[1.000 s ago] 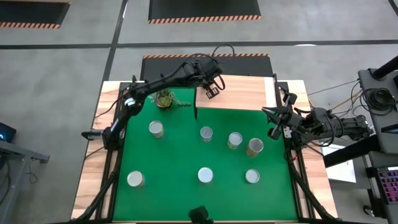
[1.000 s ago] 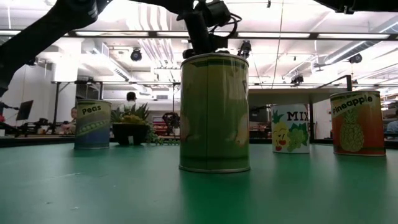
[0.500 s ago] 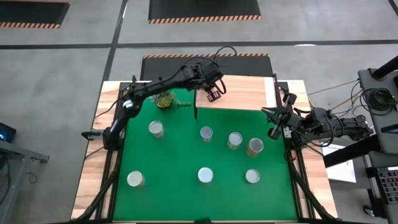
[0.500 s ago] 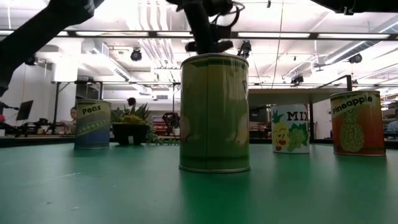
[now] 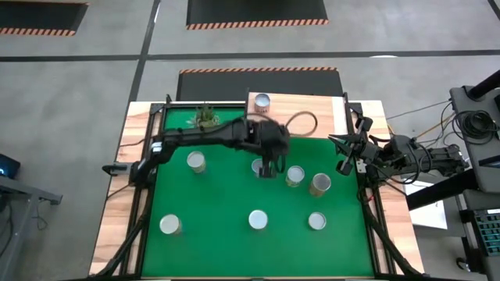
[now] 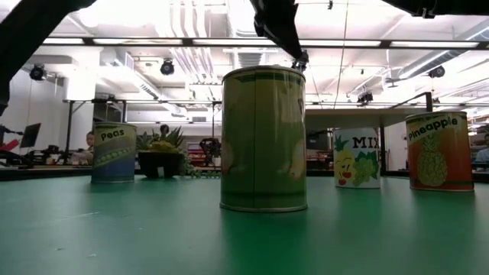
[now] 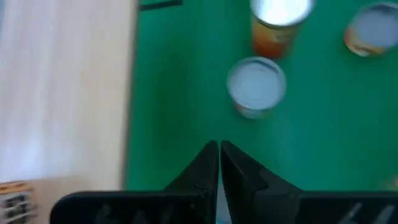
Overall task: Pick and place cans onto a shelf
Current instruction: Put the canned corn on the shelf
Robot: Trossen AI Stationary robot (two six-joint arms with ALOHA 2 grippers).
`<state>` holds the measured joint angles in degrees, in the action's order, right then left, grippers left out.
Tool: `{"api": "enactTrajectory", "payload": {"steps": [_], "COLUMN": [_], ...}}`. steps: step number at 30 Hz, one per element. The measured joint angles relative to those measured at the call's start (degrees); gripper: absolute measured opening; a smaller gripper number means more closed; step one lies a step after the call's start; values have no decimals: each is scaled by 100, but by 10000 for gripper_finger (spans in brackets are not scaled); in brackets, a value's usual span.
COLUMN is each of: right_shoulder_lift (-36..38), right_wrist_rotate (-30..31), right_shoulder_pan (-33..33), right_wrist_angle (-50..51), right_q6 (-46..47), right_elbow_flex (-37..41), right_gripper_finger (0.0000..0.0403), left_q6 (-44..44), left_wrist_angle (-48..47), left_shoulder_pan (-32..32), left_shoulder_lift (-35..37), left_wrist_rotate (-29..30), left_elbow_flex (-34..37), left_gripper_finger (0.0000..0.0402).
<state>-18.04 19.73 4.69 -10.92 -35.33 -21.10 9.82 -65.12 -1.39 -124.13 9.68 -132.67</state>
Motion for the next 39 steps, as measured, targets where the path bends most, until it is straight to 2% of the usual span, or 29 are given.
{"api": "enactTrajectory", "payload": {"steps": [6, 11, 22, 26, 30, 33, 39], "right_shoulder_lift": [0, 0, 0, 2, -2, -2, -9], "right_wrist_rotate": [-7, -13, -16, -16, -16, -16, -16], "right_shoulder_pan": [-2, -2, 1, 2, 2, 0, -2], "right_wrist_angle": [-2, -2, -59, -92, -115, -114, -111], "right_q6": [25, 36, 26, 35, 76, 79, 73], "right_elbow_flex": [0, 0, -1, -2, -2, -2, -2], "right_gripper_finger": [13, 13, 13, 13, 13, 13, 13], "left_q6": [-499, -975, -1593, -2198, -2392, -2493, -2822], "left_wrist_angle": [70, 760, 3445, 4691, 5270, 5309, 5372], "left_shoulder_pan": [255, 412, 672, 658, 643, 629, 610], "left_shoulder_lift": [141, 556, 2284, 2476, 2453, 2426, 2351], "left_wrist_rotate": [10, 28, 46, 523, 696, 694, 926], "left_elbow_flex": [655, 1890, 5432, 6447, 6852, 6893, 6894], "left_gripper_finger": [0, 0, 0, 3, 22, 52, 153]}}
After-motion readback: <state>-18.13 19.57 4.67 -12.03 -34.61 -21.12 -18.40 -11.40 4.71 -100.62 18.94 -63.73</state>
